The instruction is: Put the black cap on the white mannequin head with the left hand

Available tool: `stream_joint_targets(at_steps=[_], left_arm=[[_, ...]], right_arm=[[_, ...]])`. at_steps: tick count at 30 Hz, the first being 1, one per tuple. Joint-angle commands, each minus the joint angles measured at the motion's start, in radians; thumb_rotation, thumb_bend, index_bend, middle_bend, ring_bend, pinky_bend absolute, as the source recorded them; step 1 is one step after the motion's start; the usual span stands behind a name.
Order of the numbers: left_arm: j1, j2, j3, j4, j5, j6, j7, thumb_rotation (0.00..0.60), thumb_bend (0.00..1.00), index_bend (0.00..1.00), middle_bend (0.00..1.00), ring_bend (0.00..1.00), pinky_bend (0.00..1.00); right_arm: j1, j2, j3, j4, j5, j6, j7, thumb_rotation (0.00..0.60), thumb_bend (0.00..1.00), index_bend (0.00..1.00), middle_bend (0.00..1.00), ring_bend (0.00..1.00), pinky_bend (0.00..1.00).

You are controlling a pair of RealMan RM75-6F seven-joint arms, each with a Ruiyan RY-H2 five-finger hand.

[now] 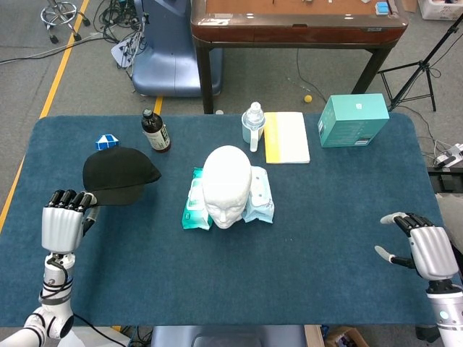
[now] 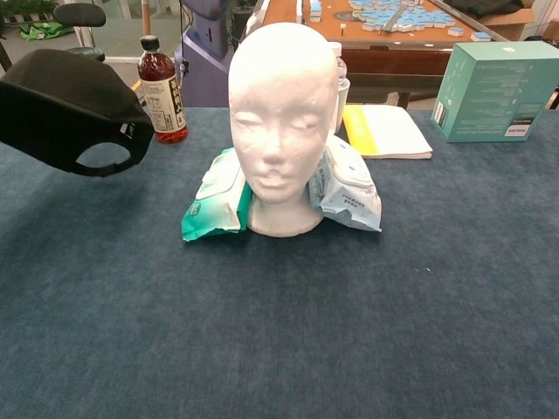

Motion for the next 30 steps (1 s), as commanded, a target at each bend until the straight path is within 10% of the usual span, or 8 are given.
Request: stream_joint_targets(at_steps=[1, 30], left_arm=[[-0.005, 0.012, -0.003, -0.014, 0.007, 0.011, 0.008, 0.600, 0.31, 0.87, 0.72, 0.56, 0.52], [-0.177, 0.113, -0.084, -0.394, 0.154, 0.017, 0.260, 0.600, 0.31, 0.89, 0.74, 0.58, 0.54]], right_arm=[[0.000, 0.000, 0.000, 0.000, 0.000, -0.001, 0.000, 0.600, 0.10, 0.40, 0.43, 0.36, 0.43], [-0.003, 0.006, 0.003, 0.004, 0.004, 0.004, 0.021, 0.600, 0.10, 0.40, 0.43, 0.36, 0.43]])
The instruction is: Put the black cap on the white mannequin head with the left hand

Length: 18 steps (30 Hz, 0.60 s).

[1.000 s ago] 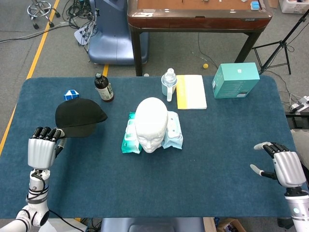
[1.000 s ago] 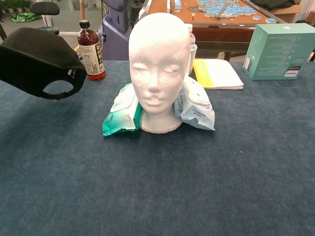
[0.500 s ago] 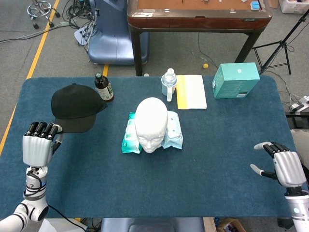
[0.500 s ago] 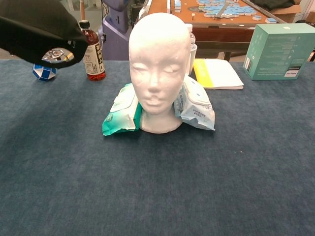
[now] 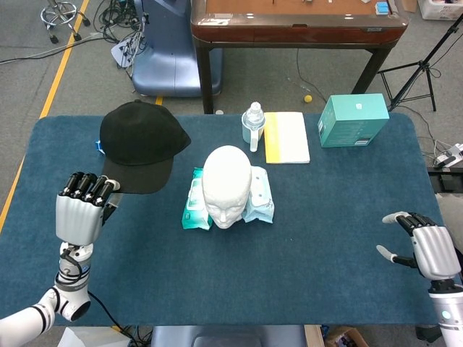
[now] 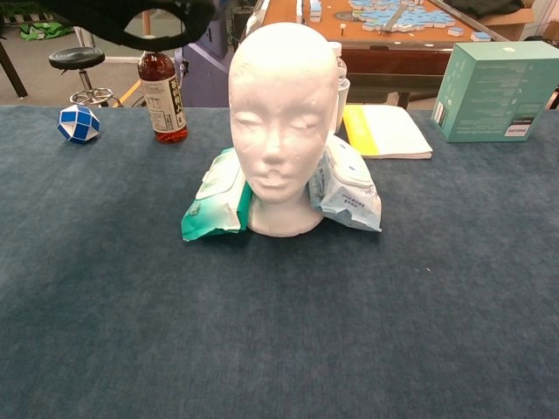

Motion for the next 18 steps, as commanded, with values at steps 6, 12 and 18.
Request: stream_joint_targets(at_steps=[6, 12, 18], left_arm=[[-0.065, -0.028, -0.029, -0.077, 0.030, -0.053, 0.073, 0.600, 0.31, 0.89, 0.74, 0.58, 0.54], [-0.099, -0.075, -0.038, -0.098, 0.030, -0.088, 0.106, 0.600, 0.31, 0.89, 0.75, 0.58, 0.54], [-0.131, -0.135, -0.037, -0.098, 0.038, -0.110, 0.117, 0.600, 0.31, 0.89, 0.75, 0.58, 0.54]], right_arm=[[-0.002, 0.002, 0.001, 0.001, 0.000, 0.005, 0.006, 0.600, 0.10, 0.40, 0.43, 0.36, 0.43], [-0.002, 0.003, 0.001, 0.001, 0.000, 0.003, 0.008, 0.600, 0.10, 0.40, 0.43, 0.36, 0.43], [-0.003, 0.005, 0.002, 0.002, 0.000, 0.007, 0.017, 0.600, 0.10, 0.40, 0.43, 0.36, 0.43]])
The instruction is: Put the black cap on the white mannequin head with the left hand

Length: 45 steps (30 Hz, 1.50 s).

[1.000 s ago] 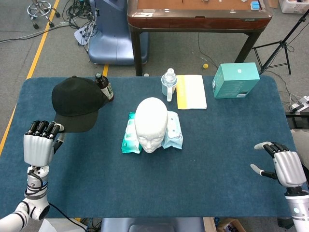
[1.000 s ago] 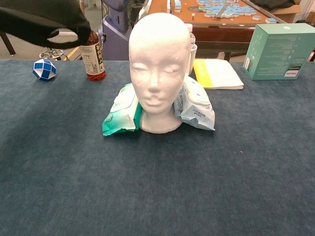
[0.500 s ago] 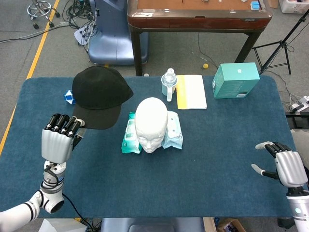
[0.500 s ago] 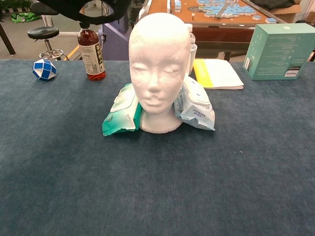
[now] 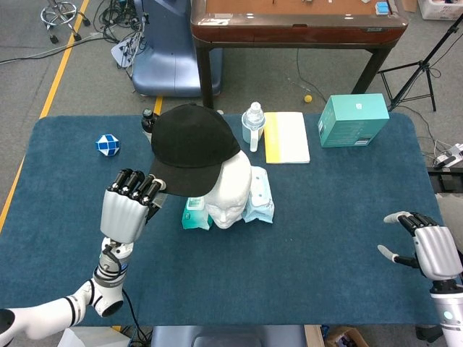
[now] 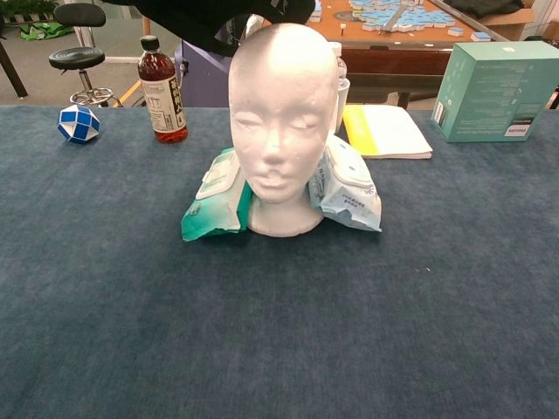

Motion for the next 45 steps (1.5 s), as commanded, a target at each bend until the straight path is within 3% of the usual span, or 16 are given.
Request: stream_joint_targets(at_steps=[1, 14, 32, 37, 41, 45], left_arm=[[-0.017, -0.031, 0.003, 0.002, 0.010, -0.010, 0.012, 0.600, 0.31, 0.89, 0.75, 0.58, 0.54], [-0.018, -0.130, 0.051, 0.020, 0.046, -0.006, 0.036, 0.600, 0.31, 0.89, 0.75, 0.59, 0.54], [0.069, -0.185, 0.185, 0.093, 0.079, -0.028, 0.023, 0.600, 0.31, 0.87, 0.75, 0.58, 0.54], [0.103, -0.175, 0.205, 0.083, 0.056, -0.052, 0.040, 0.600, 0.31, 0.74, 0.68, 0.53, 0.54], [0.138, -0.151, 0.223, 0.046, 0.034, -0.073, 0.067, 0.600, 0.31, 0.49, 0.60, 0.49, 0.54], [0.171, -0.121, 0.240, 0.007, 0.021, -0.086, 0.092, 0.600, 0.31, 0.31, 0.54, 0.45, 0.53]], right_arm=[[-0.001, 0.001, 0.001, 0.001, 0.000, 0.002, 0.004, 0.600, 0.10, 0.40, 0.43, 0.36, 0.43], [-0.003, 0.004, 0.001, 0.001, -0.002, 0.006, 0.012, 0.600, 0.10, 0.40, 0.43, 0.36, 0.43], [-0.001, 0.006, 0.005, 0.000, 0.010, -0.005, 0.013, 0.600, 0.10, 0.40, 0.43, 0.36, 0.43], [0.000, 0.006, 0.007, 0.002, 0.016, -0.008, 0.013, 0.600, 0.10, 0.40, 0.43, 0.36, 0.43], [0.002, 0.005, 0.007, 0.002, 0.018, -0.014, 0.007, 0.600, 0.10, 0.40, 0.43, 0.36, 0.43], [0.004, 0.004, 0.007, 0.001, 0.019, -0.018, -0.001, 0.600, 0.10, 0.40, 0.43, 0.36, 0.43]])
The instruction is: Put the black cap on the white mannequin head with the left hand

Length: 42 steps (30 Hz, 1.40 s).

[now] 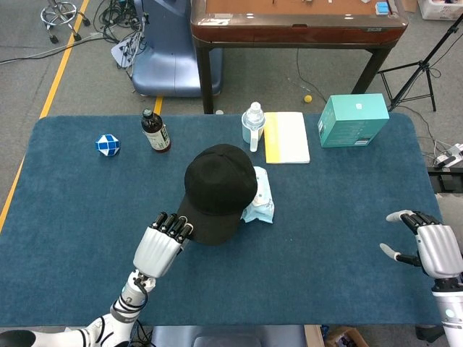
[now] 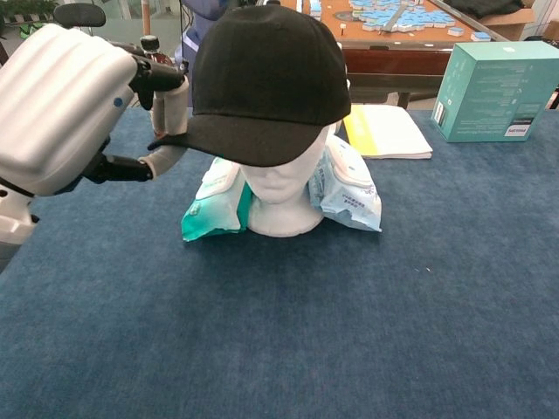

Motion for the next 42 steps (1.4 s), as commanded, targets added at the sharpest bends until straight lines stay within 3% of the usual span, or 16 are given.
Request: stream_joint_targets(at_steps=[1, 8, 25, 30, 35, 42], left_arm=[[0.026, 0.024, 0.014, -0.029, -0.014, -0.011, 0.019, 0.600, 0.31, 0.26, 0.52, 0.44, 0.52], [0.089, 0.073, 0.039, -0.102, -0.050, -0.037, 0.076, 0.600, 0.24, 0.14, 0.44, 0.37, 0.46], [0.205, 0.147, 0.053, -0.141, -0.077, -0.001, 0.065, 0.600, 0.23, 0.14, 0.42, 0.36, 0.44], [0.256, 0.195, 0.056, -0.135, -0.093, 0.041, 0.014, 0.600, 0.23, 0.18, 0.42, 0.36, 0.44], [0.302, 0.258, 0.057, -0.160, -0.114, 0.066, -0.027, 0.600, 0.23, 0.29, 0.43, 0.38, 0.44], [0.329, 0.428, 0.107, -0.273, -0.144, -0.023, -0.045, 0.600, 0.23, 0.38, 0.46, 0.41, 0.47]], right_arm=[[0.001, -0.001, 0.000, -0.001, 0.002, -0.003, -0.004, 0.600, 0.10, 0.40, 0.43, 0.36, 0.43], [0.005, -0.005, -0.001, -0.002, 0.006, -0.015, -0.022, 0.600, 0.10, 0.40, 0.43, 0.36, 0.43], [0.008, -0.007, -0.002, -0.006, 0.011, -0.022, -0.043, 0.600, 0.10, 0.40, 0.43, 0.36, 0.43], [0.007, -0.011, -0.002, -0.008, 0.010, -0.020, -0.056, 0.600, 0.10, 0.40, 0.43, 0.36, 0.43], [0.008, -0.014, -0.002, -0.010, 0.011, -0.020, -0.067, 0.600, 0.10, 0.40, 0.43, 0.36, 0.43], [0.010, -0.021, -0.004, -0.014, 0.010, -0.024, -0.093, 0.600, 0.10, 0.40, 0.43, 0.36, 0.43]])
